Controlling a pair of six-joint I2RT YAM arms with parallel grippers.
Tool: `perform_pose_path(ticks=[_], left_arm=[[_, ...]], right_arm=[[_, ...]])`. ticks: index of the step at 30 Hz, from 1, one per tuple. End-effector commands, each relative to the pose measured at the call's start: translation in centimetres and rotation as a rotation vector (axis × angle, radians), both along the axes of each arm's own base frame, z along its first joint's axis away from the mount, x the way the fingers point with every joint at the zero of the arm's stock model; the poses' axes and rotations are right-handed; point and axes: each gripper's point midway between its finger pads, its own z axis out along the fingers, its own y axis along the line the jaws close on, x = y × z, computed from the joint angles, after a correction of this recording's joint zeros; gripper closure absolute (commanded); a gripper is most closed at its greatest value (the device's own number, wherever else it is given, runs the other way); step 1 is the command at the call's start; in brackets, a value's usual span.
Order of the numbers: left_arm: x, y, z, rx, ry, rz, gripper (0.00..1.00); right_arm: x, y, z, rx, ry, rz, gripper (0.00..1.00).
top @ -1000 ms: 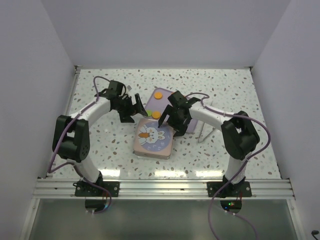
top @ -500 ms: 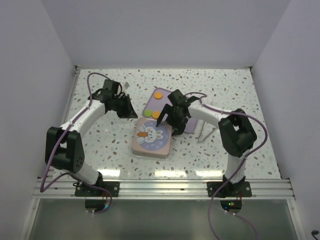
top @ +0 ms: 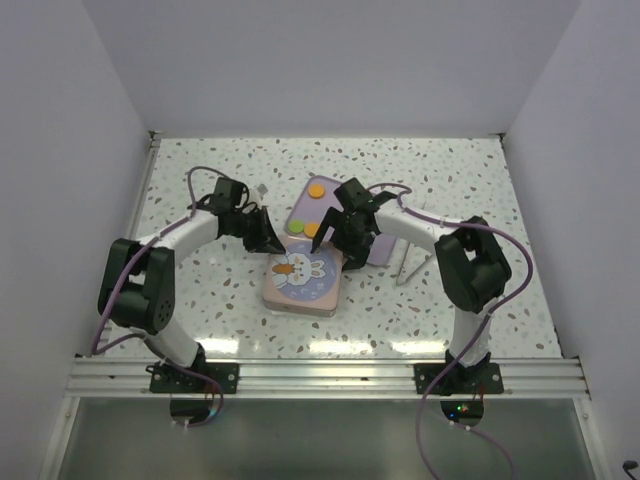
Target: Pack the cookies
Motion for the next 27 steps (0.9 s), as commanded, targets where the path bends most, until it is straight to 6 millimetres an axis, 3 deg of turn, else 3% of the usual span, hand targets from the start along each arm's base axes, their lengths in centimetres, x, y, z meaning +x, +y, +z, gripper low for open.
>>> perform_pose_path(ticks=[1,7,13,16,27], left_arm=[[-0.1,0.8,-3.0,0.062,0.017,0.013,1.00],[1.2,0.9,-0.6,0.071,-0.033,0.023,1.00],[4.1,1.0,4.9,0.041,-0.132,0.062,1.00],[4.9,1.1,6.6,0.029,-0.154,0.072,1.00],[5.7,2.3,9.0,0.002,-0.190,0.123,1.00]], right_arm=[[0.1,-1.5,-2.6,-0.098,0.012,-0.011,0.01],[0.3,-1.3,-2.4,-0.088,0.008,-0.019,0.01],[0.9,-1.3,-1.6,-0.095,-0.014,-0.019,0.01],[1.3,-1.5,-0.9,-0.099,-0.027,-0.022,0.01],[2.4,-4.2,2.2,-0.144,-0.080,-0.046,0.01]])
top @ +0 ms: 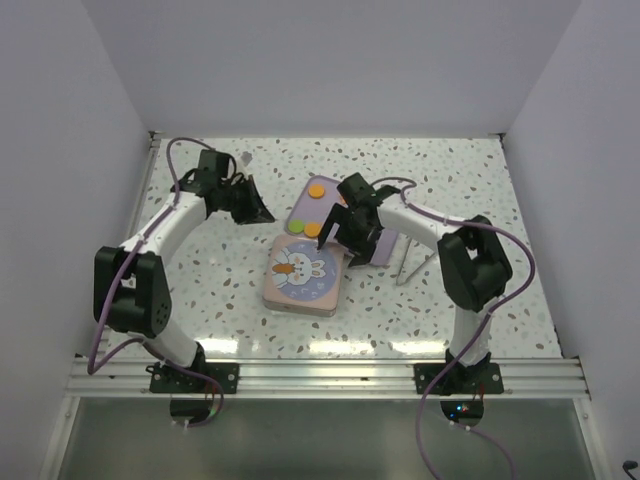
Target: Pack the cookies
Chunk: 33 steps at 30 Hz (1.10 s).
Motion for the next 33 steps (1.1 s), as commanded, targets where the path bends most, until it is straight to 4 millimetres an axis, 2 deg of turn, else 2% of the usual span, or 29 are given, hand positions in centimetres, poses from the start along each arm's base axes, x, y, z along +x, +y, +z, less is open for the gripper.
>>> perform_pose_path(ticks=[1,4,7,8,9,11,12,14,15,16,17,18,19,20,21,22,23,24,25,26,28,33], left_arm=[[0.7,0.6,3.2,-0.020,-0.073,0.025,1.00],[0.9,1.2,4.0,-0.025,-0.090,0.044,1.00],[1.0,1.6,4.9,-0.029,-0.110,0.052,1.00],[0.9,1.9,5.0,-0.028,-0.107,0.055,1.00],[0.8,2.1,5.2,-0.022,-0.113,0.050,1.00],[0.3,2.6,5.6,-0.003,-0.131,0.056,1.00],[0.1,2.8,5.6,0.003,-0.137,0.057,1.00],[-0.8,3.0,5.7,0.009,-0.153,0.055,1.00],[-1.1,3.2,5.7,0.015,-0.159,0.057,1.00],[-1.8,3.4,5.5,0.018,-0.162,0.060,1.00],[-2.1,3.4,5.5,0.019,-0.167,0.061,0.98],[-2.4,3.5,5.4,0.021,-0.171,0.065,0.95],[-3.2,3.7,5.2,0.026,-0.170,0.075,0.81],[-3.5,3.8,5.1,0.030,-0.171,0.078,0.70],[-3.8,4.0,5.0,0.033,-0.170,0.086,0.58],[-4.4,4.1,4.7,0.040,-0.168,0.093,0.46],[-4.7,4.3,4.5,0.045,-0.166,0.097,0.25],[-5.2,4.4,4.1,0.047,-0.159,0.100,0.13],[-5.5,4.4,4.0,0.050,-0.157,0.100,0.08],[-5.8,4.5,3.7,0.053,-0.149,0.099,0.01],[-6.4,4.7,3.3,0.063,-0.146,0.098,0.00],[-7.4,5.4,2.9,0.104,-0.152,0.106,0.00]], right_arm=[[1.6,-2.7,2.1,-0.079,-0.073,-0.033,0.01],[1.9,-2.6,4.0,-0.045,-0.108,-0.025,0.01],[2.3,-2.2,7.1,-0.002,-0.174,0.017,0.01],[2.5,-2.1,8.1,0.006,-0.210,0.056,0.01],[2.6,-2.0,10.3,0.034,-0.265,0.081,0.01],[2.5,-2.5,12.6,0.030,-0.346,0.122,0.01],[2.0,-3.0,15.0,0.046,-0.409,0.134,0.01],[1.4,-4.1,17.1,0.033,-0.484,0.157,0.01],[0.7,-4.7,17.8,0.032,-0.512,0.165,0.01],[-0.2,-5.5,20.2,0.054,-0.587,0.161,0.01],[-0.8,-6.1,21.2,0.057,-0.626,0.158,0.01],[-1.6,-6.7,21.3,0.056,-0.644,0.158,0.01],[-2.9,-7.7,23.4,0.079,-0.712,0.149,0.01],[-3.6,-8.3,23.9,0.083,-0.729,0.132,0.01],[-4.2,-9.1,23.3,0.069,-0.724,0.112,0.01],[-5.5,-10.2,24.7,0.084,-0.774,0.090,0.01],[-6.0,-10.9,24.3,0.071,-0.774,0.070,0.01],[-6.5,-11.7,24.5,0.066,-0.791,0.048,0.01],[-7.0,-12.2,24.7,0.065,-0.804,0.034,0.01],[-7.8,-12.9,25.6,0.086,-0.840,0.008,0.01],[-8.7,-13.6,25.1,0.081,-0.834,-0.007,0.01],[-11.1,-14.8,26.2,0.141,-0.851,-0.059,0.01]])
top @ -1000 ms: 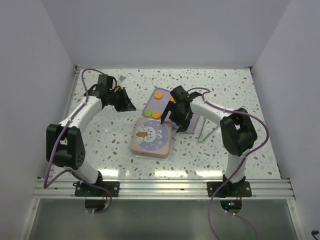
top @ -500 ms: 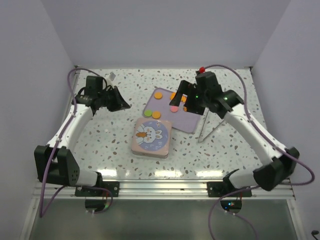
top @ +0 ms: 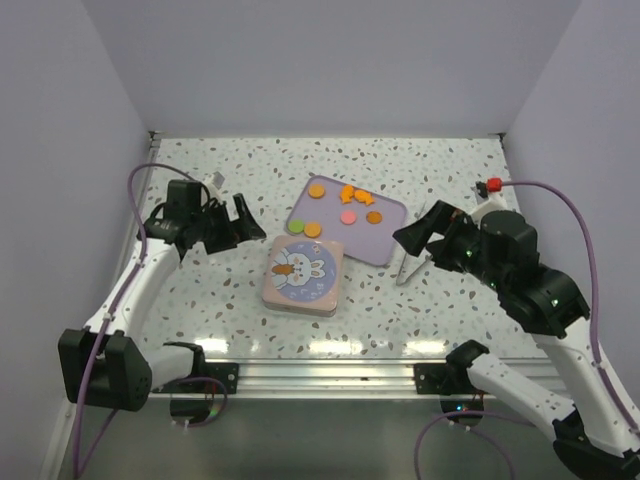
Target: Pack the cookies
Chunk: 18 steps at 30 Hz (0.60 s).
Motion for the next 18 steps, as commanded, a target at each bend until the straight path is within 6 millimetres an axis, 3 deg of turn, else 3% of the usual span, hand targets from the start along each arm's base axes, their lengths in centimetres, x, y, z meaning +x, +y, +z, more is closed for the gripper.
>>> perform_pose_path(ticks=[1,5,11,14,16,17,18], left_arm=[[-0.3,0.8,1.0,0.042,-0.066,0.002,0.00],[0.0,1.5,1.7,0.075,-0.116,0.015,0.00],[0.4,5.6,2.8,0.208,-0.177,0.252,0.00],[0.9,8.1,4.1,0.274,-0.324,0.370,0.00],[0.2,10.3,4.5,0.349,-0.424,0.450,0.00],[0.8,10.9,5.9,0.359,-0.523,0.478,0.00],[0.0,11.7,5.1,0.405,-0.573,0.484,0.00]], right_arm=[[-1.1,-1.2,0.1,0.030,0.013,-0.053,0.01],[-2.6,-2.5,1.5,0.071,-0.023,-0.082,0.01],[-4.3,-4.4,2.7,0.061,-0.104,-0.095,0.01],[-3.8,-5.9,2.5,0.009,-0.130,-0.161,0.01],[-3.6,-6.6,2.7,-0.057,-0.159,-0.163,0.01],[-3.4,-6.6,3.1,-0.073,-0.165,-0.161,0.01],[-3.5,-6.7,2.9,-0.097,-0.157,-0.152,0.01]])
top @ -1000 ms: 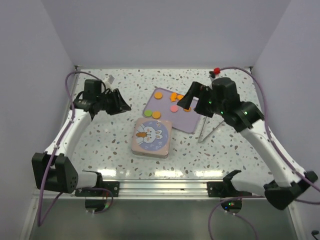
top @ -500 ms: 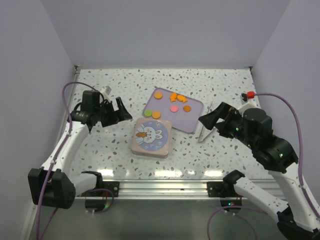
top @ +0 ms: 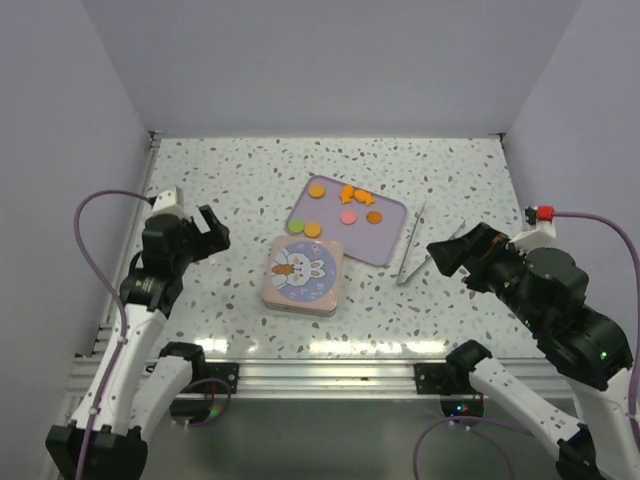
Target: Pack the cookies
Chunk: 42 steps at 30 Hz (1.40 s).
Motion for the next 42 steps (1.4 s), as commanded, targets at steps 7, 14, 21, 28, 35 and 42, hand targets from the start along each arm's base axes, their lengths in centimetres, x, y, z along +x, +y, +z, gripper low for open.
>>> perform_pose_path(ticks=[7,14,21,28,35,42], left_arm=[[0.9,7.0,-1.1,0.447,-0.434,0.168,0.00],[0.4,7.7,-6.6,0.366,-0.517,0.261,0.00],[3.6,8.2,-6.9,0.438,-0.502,0.217,0.00],[7.4,7.8,-5.5,0.384,-0.609,0.200,0.00],[7.9,6.2,-7.1,0.417,-0.594,0.076,0.00],[8.2,6.3,-7.9,0.426,-0.552,0.077,0.00]], right_arm=[[0.2,-1.0,0.0,-0.218,-0.031,0.066,0.01],[0.0,-0.4,-0.7,-0.234,-0.045,0.118,0.01],[2.0,0.0,-0.5,-0.207,-0.013,0.047,0.01],[3.7,1.2,-1.3,-0.264,0.037,0.079,0.01],[4.0,1.1,-2.4,-0.280,0.073,0.063,0.01],[3.8,0.5,-2.1,-0.302,0.037,0.060,0.01]])
